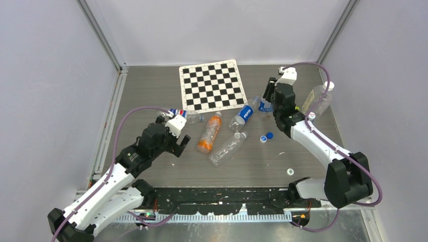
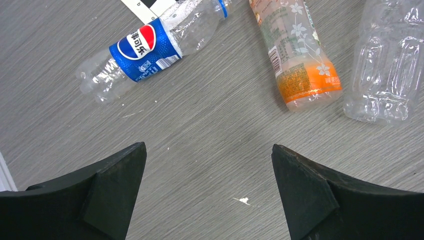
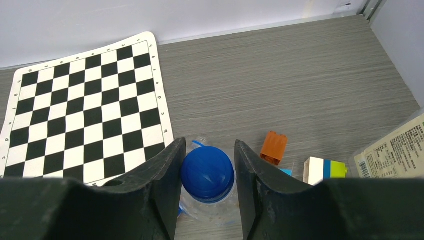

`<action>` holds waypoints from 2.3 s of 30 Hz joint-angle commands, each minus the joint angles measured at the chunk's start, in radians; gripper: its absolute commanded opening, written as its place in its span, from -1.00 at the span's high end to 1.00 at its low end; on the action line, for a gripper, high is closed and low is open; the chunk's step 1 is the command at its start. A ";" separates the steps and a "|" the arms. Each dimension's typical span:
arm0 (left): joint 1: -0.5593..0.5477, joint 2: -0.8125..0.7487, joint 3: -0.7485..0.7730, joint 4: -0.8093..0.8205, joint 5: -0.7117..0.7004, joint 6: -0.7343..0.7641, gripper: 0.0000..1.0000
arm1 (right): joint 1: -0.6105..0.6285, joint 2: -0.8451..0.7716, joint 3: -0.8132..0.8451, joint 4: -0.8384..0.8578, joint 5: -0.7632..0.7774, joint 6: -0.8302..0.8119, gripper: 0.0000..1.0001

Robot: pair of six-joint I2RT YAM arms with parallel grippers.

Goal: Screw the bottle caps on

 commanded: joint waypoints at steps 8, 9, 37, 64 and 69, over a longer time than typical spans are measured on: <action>0.001 -0.013 -0.007 0.052 0.020 0.008 -0.99 | -0.002 -0.049 -0.042 0.031 -0.023 0.002 -0.12; 0.000 -0.012 -0.007 0.051 0.020 0.008 -0.99 | -0.002 -0.050 -0.042 0.031 -0.024 0.002 -0.14; 0.001 0.001 -0.008 0.052 0.034 0.009 -0.99 | -0.002 -0.031 0.006 0.012 -0.005 -0.020 -0.19; 0.001 -0.004 -0.006 0.043 0.035 0.008 -0.99 | -0.002 -0.098 0.023 -0.011 0.001 -0.030 -0.47; 0.001 -0.004 -0.005 0.037 0.036 0.007 -0.99 | -0.002 -0.118 0.035 -0.029 0.002 -0.041 -0.53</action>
